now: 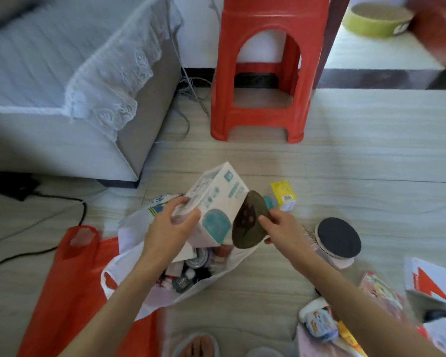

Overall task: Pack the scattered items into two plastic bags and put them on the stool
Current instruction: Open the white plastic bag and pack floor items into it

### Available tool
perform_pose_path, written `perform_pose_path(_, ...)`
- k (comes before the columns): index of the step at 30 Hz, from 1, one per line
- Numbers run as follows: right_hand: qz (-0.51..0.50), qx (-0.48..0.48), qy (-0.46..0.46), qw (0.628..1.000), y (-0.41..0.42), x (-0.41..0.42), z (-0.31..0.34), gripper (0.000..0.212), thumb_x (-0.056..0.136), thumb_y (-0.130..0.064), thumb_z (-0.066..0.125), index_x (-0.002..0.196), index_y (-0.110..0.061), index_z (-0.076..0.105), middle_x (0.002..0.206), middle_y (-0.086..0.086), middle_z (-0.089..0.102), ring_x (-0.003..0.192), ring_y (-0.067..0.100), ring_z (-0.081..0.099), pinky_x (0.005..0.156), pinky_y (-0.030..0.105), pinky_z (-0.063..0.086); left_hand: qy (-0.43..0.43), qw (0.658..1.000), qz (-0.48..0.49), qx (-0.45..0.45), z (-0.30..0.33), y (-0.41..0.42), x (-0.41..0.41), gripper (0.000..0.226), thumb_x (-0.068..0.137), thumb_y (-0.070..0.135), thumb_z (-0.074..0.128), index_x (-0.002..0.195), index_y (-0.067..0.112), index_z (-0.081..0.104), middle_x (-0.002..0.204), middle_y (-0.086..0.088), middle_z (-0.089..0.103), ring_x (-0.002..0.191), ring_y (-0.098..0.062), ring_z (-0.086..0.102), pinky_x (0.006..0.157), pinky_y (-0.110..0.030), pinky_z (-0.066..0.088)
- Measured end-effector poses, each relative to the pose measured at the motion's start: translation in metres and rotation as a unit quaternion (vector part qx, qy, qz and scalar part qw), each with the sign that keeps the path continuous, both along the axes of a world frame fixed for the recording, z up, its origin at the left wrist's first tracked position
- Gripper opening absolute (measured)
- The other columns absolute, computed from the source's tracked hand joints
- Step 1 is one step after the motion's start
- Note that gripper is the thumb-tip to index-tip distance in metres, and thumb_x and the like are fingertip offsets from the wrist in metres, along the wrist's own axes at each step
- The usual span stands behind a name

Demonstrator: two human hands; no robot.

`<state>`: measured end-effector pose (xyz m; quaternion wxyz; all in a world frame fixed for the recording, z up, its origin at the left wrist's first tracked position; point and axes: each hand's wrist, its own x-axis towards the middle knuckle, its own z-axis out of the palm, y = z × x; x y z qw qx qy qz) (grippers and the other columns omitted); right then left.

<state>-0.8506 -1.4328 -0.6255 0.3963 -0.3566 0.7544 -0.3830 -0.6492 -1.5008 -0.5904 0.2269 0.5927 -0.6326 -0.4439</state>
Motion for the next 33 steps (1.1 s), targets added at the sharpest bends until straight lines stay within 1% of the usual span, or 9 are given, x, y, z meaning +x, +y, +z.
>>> perform_pose_path(4, 0.144, 0.08, 0.114, 0.98, 0.005, 0.025, 0.02, 0.031, 0.09, -0.016, 0.049, 0.06, -0.016, 0.046, 0.063, 0.003, 0.049, 0.076, 0.024, 0.053, 0.065, 0.033, 0.045, -0.035, 0.997, 0.019, 0.065, 0.004, 0.029, 0.043, 0.042, 0.074, 0.051, 0.061, 0.112, 0.034, 0.056, 0.104, 0.001, 0.061, 0.078, 0.0, 0.055, 0.057, -0.02, 0.043)
perform_pose_path(6, 0.198, 0.109, 0.184, 0.957, 0.005, 0.038, 0.029, 0.035, 0.09, -0.018, 0.048, 0.056, -0.018, 0.039, 0.069, 0.006, 0.05, 0.079, 0.025, 0.052, 0.06, 0.028, 0.033, -0.069, 0.992, 0.024, 0.1, 0.003, 0.037, 0.062, 0.042, 0.072, 0.054, 0.061, 0.11, 0.036, 0.058, 0.105, 0.0, 0.063, 0.083, -0.01, 0.06, 0.06, -0.026, 0.048)
perform_pose_path(9, 0.248, 0.123, 0.221, 0.935, 0.002, 0.055, 0.036, 0.024, 0.09, -0.018, 0.048, 0.067, -0.011, 0.049, 0.08, 0.01, 0.051, 0.082, 0.027, 0.052, 0.064, 0.025, 0.03, -0.103, 0.986, 0.04, 0.125, -0.002, 0.046, 0.084, 0.051, 0.056, 0.063, 0.052, 0.101, 0.039, 0.061, 0.107, 0.0, 0.063, 0.093, -0.02, 0.061, 0.08, -0.036, 0.052)
perform_pose_path(11, 0.262, 0.128, 0.224, 0.93, -0.004, 0.063, 0.032, 0.018, 0.089, -0.019, 0.049, 0.078, -0.009, 0.059, 0.083, 0.014, 0.057, 0.089, 0.03, 0.058, 0.066, 0.025, 0.034, -0.093, 0.985, 0.065, 0.129, -0.006, 0.051, 0.094, 0.053, 0.05, 0.066, 0.05, 0.093, 0.039, 0.062, 0.106, 0.002, 0.062, 0.093, -0.019, 0.059, 0.08, -0.035, 0.051)
perform_pose_path(16, 0.266, 0.136, 0.253, 0.92, -0.025, 0.076, 0.018, 0.024, 0.089, -0.021, 0.05, 0.082, -0.001, 0.063, 0.095, 0.02, 0.067, 0.092, 0.032, 0.06, 0.076, 0.032, 0.045, 0.001, 0.977, 0.157, 0.142, -0.014, 0.043, 0.106, 0.007, 0.079, 0.042, 0.064, 0.074, 0.038, 0.061, 0.108, 0.001, 0.057, 0.095, -0.018, 0.052, 0.087, -0.04, 0.048)
perform_pose_path(22, 0.235, 0.064, 0.336, 0.91, -0.062, 0.092, -0.002, 0.028, 0.093, -0.019, 0.043, 0.101, -0.003, 0.065, 0.107, 0.021, 0.065, 0.101, 0.037, 0.058, 0.08, 0.036, 0.041, 0.122, 0.944, 0.251, 0.176, -0.032, 0.02, 0.096, 0.011, 0.085, 0.036, 0.059, 0.089, 0.025, 0.061, 0.108, -0.005, 0.061, 0.098, -0.021, 0.057, 0.078, -0.035, 0.048)
perform_pose_path(25, 0.254, 0.04, 0.313, 0.914, -0.07, 0.1, -0.013, 0.029, 0.093, -0.018, 0.042, 0.109, -0.007, 0.065, 0.112, 0.018, 0.065, 0.106, 0.033, 0.057, 0.084, 0.034, 0.042, 0.173, 0.911, 0.307, 0.216, -0.042, 0.013, 0.088, 0.019, 0.087, 0.037, 0.055, 0.091, 0.019, 0.061, 0.106, -0.008, 0.063, 0.097, -0.026, 0.061, 0.079, -0.038, 0.053)
perform_pose_path(28, 0.266, 0.043, 0.281, 0.921, -0.063, 0.103, -0.03, 0.03, 0.093, -0.018, 0.044, 0.111, -0.008, 0.066, 0.113, 0.015, 0.066, 0.107, 0.031, 0.057, 0.087, 0.034, 0.044, 0.162, 0.921, 0.3, 0.189, -0.059, 0.014, 0.088, 0.02, 0.086, 0.038, 0.055, 0.086, 0.019, 0.064, 0.1, -0.005, 0.065, 0.094, -0.023, 0.062, 0.083, -0.042, 0.053)
perform_pose_path(33, 0.143, -0.039, 0.222, 0.964, -0.049, 0.099, -0.038, 0.037, 0.093, -0.029, 0.051, 0.126, -0.014, 0.055, 0.123, 0.008, 0.056, 0.11, 0.024, 0.055, 0.096, 0.034, 0.041, 0.159, 0.923, 0.316, 0.152, -0.079, 0.025, 0.092, 0.018, 0.085, 0.037, 0.062, 0.094, 0.022, 0.066, 0.095, -0.004, 0.066, 0.09, -0.021, 0.061, 0.088, -0.04, 0.05)
